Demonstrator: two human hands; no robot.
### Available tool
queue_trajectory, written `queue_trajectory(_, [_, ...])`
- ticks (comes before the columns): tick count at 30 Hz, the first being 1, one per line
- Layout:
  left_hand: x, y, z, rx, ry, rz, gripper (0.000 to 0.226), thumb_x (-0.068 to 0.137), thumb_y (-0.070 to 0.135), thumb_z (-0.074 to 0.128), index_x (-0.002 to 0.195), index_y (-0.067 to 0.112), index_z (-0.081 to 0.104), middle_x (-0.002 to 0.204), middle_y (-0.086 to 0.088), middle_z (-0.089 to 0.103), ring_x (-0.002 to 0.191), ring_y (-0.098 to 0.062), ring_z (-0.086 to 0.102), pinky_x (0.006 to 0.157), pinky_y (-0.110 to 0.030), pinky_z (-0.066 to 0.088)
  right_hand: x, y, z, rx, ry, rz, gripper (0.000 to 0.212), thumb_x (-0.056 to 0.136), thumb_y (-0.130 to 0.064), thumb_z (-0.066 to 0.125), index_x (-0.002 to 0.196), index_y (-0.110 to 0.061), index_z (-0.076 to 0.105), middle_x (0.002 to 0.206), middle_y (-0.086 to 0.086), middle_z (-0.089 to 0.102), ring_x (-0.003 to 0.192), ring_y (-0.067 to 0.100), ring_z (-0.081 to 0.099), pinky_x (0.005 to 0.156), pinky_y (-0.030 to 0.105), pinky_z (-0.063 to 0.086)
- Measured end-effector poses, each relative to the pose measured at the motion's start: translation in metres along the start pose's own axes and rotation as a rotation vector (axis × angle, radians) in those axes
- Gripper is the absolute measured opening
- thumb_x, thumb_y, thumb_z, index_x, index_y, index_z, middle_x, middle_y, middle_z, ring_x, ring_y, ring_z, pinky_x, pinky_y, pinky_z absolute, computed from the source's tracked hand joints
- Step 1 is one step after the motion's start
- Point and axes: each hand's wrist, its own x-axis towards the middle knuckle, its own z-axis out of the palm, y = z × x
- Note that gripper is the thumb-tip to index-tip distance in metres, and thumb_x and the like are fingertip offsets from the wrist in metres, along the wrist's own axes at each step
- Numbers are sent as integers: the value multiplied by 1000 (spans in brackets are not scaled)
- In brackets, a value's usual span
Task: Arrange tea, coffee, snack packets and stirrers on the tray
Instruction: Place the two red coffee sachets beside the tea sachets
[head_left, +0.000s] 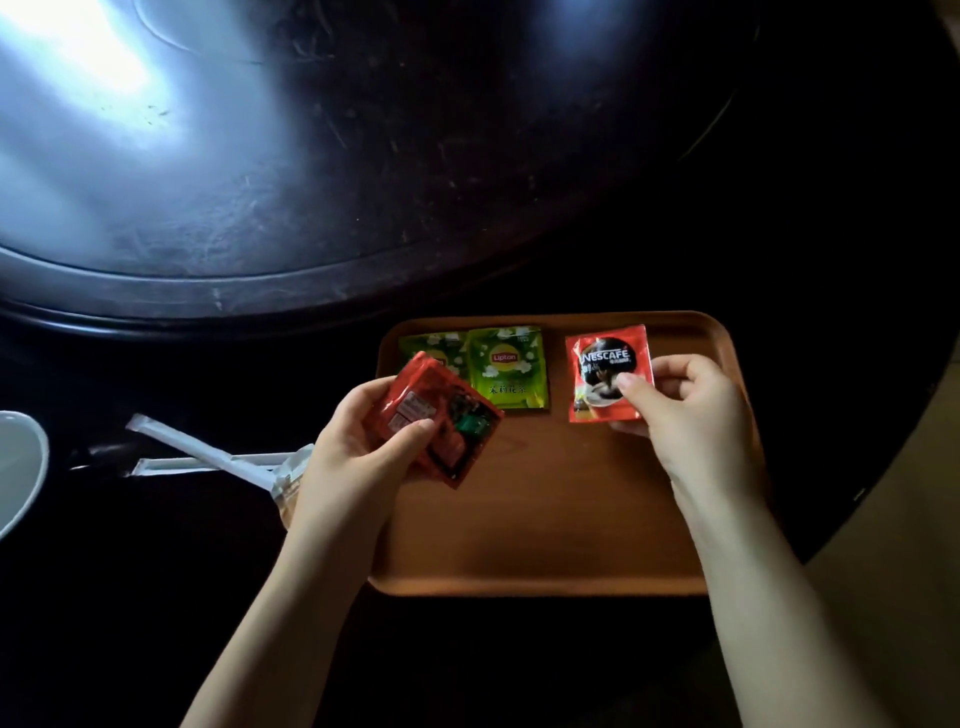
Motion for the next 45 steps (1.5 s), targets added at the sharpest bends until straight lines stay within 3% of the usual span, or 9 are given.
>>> queue_trajectory(6, [3,-5,4,6,11,-7,32,62,24,70,92,35,64,89,3,72,92,-22,67,81,-41,53,14,0,19,-49,-23,-14,13,82,-10,64,87,-9,51,77,1,62,61,8,65,57,37,59])
queue_trajectory(11, [4,-6,9,23,1,1,30,76,8,68,93,32,62,90,1,69,89,-19,66,76,-34,52,19,2,29,-155,17,-73,15,83,-15,63,90,-11,51,88,6,65,65,16,67,42,15,51])
queue_trajectory(16, [5,-4,12,17,0,3,29,77,8,66,94,31,61,92,-1,69,88,-20,66,78,-35,52,19,4,29,-424,93,-167,18,81,-22,65,88,-9,56,77,2,59,71,19,57,51,24,37])
queue_trajectory(23, [11,-4,12,48,-6,15,32,66,21,71,94,34,63,93,1,70,91,-20,66,80,-36,52,17,5,29,-605,125,-212,32,81,-24,65,104,-5,53,108,14,57,94,28,57,68,26,40])
queue_trajectory(26, [11,-2,16,56,-21,28,33,66,22,71,94,37,64,94,2,71,93,-18,66,84,-37,51,6,-3,25,-507,58,-312,31,84,-27,61,106,-6,55,99,4,51,78,16,52,59,8,34])
queue_trajectory(31, [5,7,30,44,-130,94,33,74,8,69,104,19,62,94,-1,71,90,-14,66,78,-30,54,-22,-15,19,-199,-413,-319,10,82,-23,64,91,-28,61,85,-13,61,75,0,56,65,4,40])
queue_trajectory(34, [1,10,40,-18,-152,108,28,73,17,64,100,13,62,88,-4,71,81,-15,67,68,-27,55,-25,-12,8,-30,-338,-308,17,79,-21,68,79,-36,61,71,-13,63,66,4,59,61,14,44])
queue_trajectory(39, [1,15,48,-254,-151,-147,39,74,39,53,89,6,67,73,-12,71,65,-19,68,57,-26,57,-25,-2,-12,21,-222,-482,10,75,-10,66,82,-18,66,90,-1,65,91,15,64,80,33,54])
queue_trajectory(45, [-6,21,59,-259,-298,-204,33,61,15,66,94,9,67,77,-8,74,67,-16,68,51,-19,53,-27,7,-24,21,-197,-489,21,76,6,52,82,-7,67,101,1,63,100,8,61,81,17,52])
